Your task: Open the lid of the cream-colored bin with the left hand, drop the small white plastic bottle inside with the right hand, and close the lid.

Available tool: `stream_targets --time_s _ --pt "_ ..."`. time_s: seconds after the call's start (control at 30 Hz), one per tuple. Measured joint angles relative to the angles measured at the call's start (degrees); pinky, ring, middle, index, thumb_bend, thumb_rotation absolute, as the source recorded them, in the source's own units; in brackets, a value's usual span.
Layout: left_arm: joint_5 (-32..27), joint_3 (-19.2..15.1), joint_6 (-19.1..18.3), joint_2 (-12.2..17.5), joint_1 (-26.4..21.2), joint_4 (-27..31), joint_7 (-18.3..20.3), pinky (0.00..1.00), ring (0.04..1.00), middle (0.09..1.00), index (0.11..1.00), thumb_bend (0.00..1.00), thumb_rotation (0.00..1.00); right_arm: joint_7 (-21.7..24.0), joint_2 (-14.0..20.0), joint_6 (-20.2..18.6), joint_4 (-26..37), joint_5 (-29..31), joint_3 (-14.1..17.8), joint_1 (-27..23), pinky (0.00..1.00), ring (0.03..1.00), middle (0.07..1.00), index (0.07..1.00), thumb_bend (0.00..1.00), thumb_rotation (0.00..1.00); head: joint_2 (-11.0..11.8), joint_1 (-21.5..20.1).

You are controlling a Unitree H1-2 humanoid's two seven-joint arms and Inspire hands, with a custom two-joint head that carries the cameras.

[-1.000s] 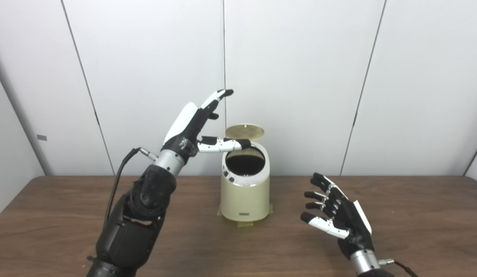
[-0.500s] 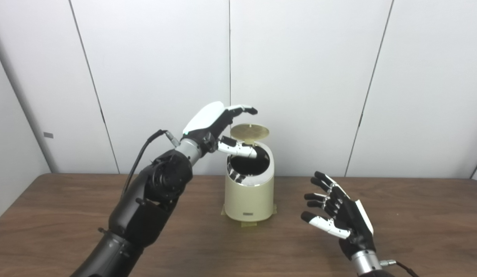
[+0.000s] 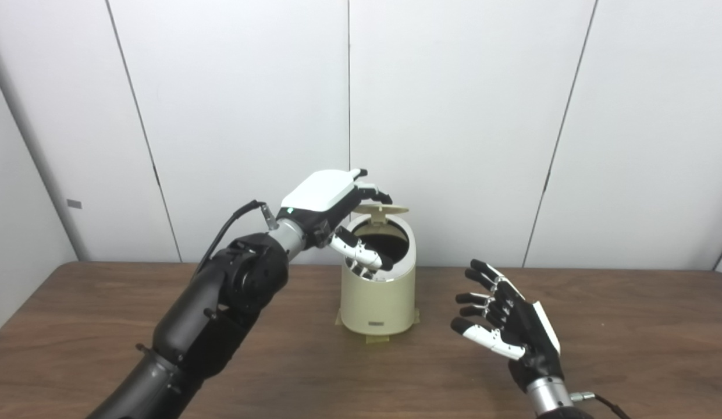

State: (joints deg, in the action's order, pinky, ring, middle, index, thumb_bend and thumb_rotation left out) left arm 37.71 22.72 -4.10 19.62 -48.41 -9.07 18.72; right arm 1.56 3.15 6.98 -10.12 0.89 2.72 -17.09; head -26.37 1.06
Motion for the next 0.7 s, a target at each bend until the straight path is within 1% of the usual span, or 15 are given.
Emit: stream_targets --time_s 0.1,0.17,0.23,0.33,0.57,0.7 --pt "0.6 -0.1 -0.06 0.09 0.3 1.04 0.72 1.0 1.0 0.808 0.791 1.0 0.41 -0.01 -0.03 0.0 0.0 -0.06 0.0 0.0 0.59 0.654 0.827 0.829 0.94 0.3 -0.18 0.17" --pt "1.16 -0.1 -0.05 0.26 0.6 2.15 1.52 1.0 1.0 0.806 0.789 1.0 0.4 -0.01 -0.02 0.01 -0.01 -0.12 -0.01 0.0 0.58 0.654 0.829 0.827 0.93 0.29 -0.44 0.09" --pt "1.98 -0.22 -0.05 0.5 1.19 3.56 1.94 1.0 1.0 0.802 0.788 1.0 0.42 -0.01 -0.02 0.02 -0.01 -0.21 -0.06 0.0 0.58 0.654 0.828 0.823 0.94 0.3 -0.44 0.09" --pt "2.58 -0.22 0.19 0.97 1.9 5.01 2.61 1.0 0.997 0.799 0.784 1.0 0.44 -0.22 -0.02 -0.01 0.05 -0.44 -0.11 0.0 0.56 0.653 0.825 0.825 0.92 0.3 -0.7 -0.17" --pt "2.99 -0.56 0.41 1.88 2.81 7.0 4.57 1.0 0.979 0.796 0.777 1.0 0.43 -0.23 -0.08 -0.01 0.15 -1.1 -0.5 0.0 0.59 0.654 0.822 0.831 0.92 0.3 -1.05 -0.35" --pt "4.0 -0.56 0.47 1.88 3.62 7.23 4.84 1.0 0.972 0.796 0.779 1.0 0.45 -0.24 -0.22 -0.06 0.33 -1.08 -0.51 0.0 0.6 0.658 0.824 0.831 0.92 0.3 -1.23 -0.35"
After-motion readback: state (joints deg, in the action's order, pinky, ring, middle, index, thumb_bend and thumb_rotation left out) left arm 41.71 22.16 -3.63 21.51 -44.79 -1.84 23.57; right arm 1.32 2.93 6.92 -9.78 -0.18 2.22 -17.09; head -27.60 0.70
